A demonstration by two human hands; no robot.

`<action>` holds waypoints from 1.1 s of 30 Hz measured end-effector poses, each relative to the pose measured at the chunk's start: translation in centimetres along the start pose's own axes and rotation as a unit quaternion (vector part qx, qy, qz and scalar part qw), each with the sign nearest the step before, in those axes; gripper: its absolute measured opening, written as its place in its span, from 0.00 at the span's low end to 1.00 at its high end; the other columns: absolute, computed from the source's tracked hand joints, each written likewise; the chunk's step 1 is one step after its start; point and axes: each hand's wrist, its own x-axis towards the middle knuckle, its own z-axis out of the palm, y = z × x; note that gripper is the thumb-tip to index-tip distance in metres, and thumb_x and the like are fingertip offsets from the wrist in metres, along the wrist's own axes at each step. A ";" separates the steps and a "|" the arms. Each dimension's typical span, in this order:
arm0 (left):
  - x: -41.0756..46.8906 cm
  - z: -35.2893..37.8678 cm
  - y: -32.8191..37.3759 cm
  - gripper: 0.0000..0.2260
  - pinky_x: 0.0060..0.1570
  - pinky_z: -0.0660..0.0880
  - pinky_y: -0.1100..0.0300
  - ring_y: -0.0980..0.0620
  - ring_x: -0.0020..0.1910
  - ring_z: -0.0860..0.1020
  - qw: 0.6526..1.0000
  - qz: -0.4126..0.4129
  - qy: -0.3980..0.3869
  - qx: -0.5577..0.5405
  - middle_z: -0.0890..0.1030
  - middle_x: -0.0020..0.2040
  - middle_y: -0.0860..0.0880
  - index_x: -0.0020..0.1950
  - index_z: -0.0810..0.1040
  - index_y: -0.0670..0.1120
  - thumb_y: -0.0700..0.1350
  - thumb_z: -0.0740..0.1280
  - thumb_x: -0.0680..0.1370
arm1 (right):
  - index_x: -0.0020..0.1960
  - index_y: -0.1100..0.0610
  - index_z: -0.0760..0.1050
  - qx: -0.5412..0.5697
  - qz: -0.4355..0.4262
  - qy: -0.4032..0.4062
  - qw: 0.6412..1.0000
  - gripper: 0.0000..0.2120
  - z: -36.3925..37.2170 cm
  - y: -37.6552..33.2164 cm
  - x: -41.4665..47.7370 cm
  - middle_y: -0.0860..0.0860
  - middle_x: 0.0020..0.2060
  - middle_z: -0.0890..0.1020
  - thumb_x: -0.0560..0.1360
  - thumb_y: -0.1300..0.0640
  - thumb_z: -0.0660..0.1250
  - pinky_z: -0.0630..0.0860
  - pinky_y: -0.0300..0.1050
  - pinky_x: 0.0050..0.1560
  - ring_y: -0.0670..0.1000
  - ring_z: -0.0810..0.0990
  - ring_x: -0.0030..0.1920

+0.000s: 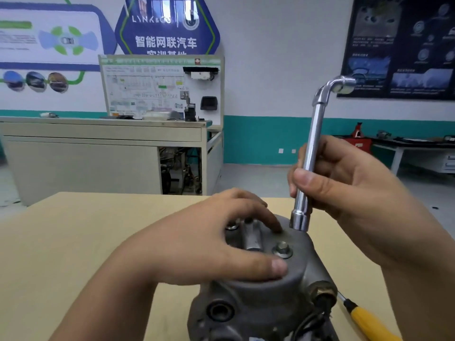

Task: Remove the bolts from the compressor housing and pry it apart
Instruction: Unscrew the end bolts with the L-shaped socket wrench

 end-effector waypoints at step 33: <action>2.0 2.3 0.8 0.06 0.41 0.74 0.72 0.63 0.39 0.81 0.914 0.103 0.214 -0.328 0.83 0.36 0.56 0.45 0.79 0.50 0.48 0.70 0.69 | 0.40 0.49 0.76 -0.098 -0.085 0.000 0.992 0.03 1.7 1.8 -0.9 0.45 0.31 0.81 0.68 0.54 0.70 0.75 0.35 0.34 0.41 0.78 0.34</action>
